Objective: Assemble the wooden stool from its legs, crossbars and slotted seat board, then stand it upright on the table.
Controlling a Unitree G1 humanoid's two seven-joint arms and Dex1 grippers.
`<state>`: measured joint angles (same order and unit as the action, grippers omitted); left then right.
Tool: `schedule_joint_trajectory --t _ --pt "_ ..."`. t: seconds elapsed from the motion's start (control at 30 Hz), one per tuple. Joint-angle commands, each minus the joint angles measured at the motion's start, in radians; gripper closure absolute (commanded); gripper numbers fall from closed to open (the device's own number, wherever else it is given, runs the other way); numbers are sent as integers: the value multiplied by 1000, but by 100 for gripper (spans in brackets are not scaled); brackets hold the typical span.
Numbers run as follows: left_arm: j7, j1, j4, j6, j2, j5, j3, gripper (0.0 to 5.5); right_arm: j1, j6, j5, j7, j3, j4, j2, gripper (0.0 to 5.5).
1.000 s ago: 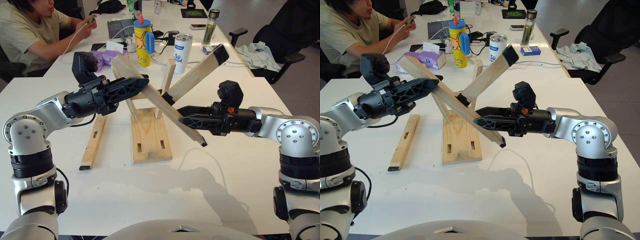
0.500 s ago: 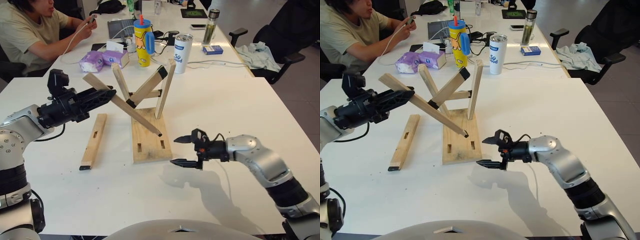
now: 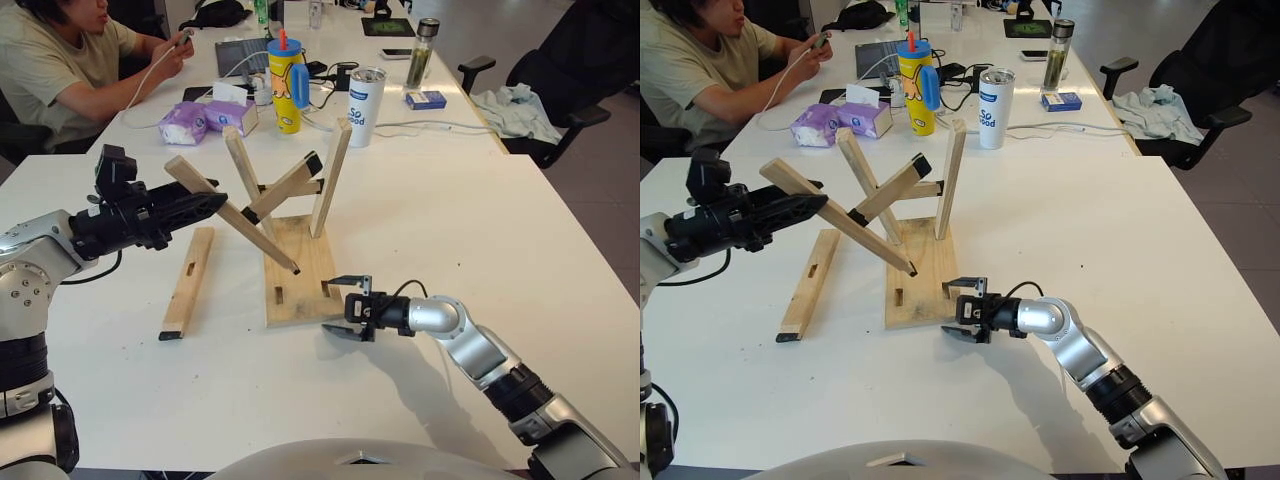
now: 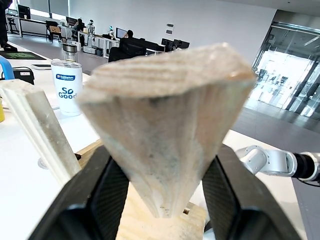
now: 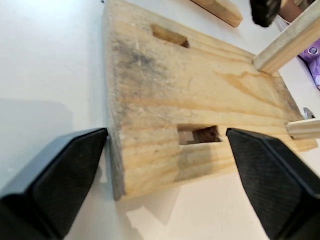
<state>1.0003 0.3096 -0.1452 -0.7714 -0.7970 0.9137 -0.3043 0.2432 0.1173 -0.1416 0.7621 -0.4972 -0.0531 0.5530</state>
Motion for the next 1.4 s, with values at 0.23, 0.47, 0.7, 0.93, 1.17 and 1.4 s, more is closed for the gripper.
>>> schedule_joint_trajectory --t 0.23,0.47,0.7,0.93,1.17,1.4 --pt "36 -38 -44 77 19 -76 57 349 55 17 -15 44 62 -94 20 110" --pt "56 -64 -64 95 8 -115 85 349 49 -5 -18 51 72 -113 5 110" --pt "82 -50 -35 118 -7 -163 103 349 33 -27 -16 53 77 -118 -5 110" --pt "109 -36 -9 155 -20 -231 147 349 27 -45 -18 60 76 -106 -10 110" --pt "124 41 -12 183 -52 -313 235 349 9 -90 -7 100 60 -72 -8 110" --pt "106 -67 -94 220 -61 -408 357 349 -29 -230 78 153 56 -9 -41 110"
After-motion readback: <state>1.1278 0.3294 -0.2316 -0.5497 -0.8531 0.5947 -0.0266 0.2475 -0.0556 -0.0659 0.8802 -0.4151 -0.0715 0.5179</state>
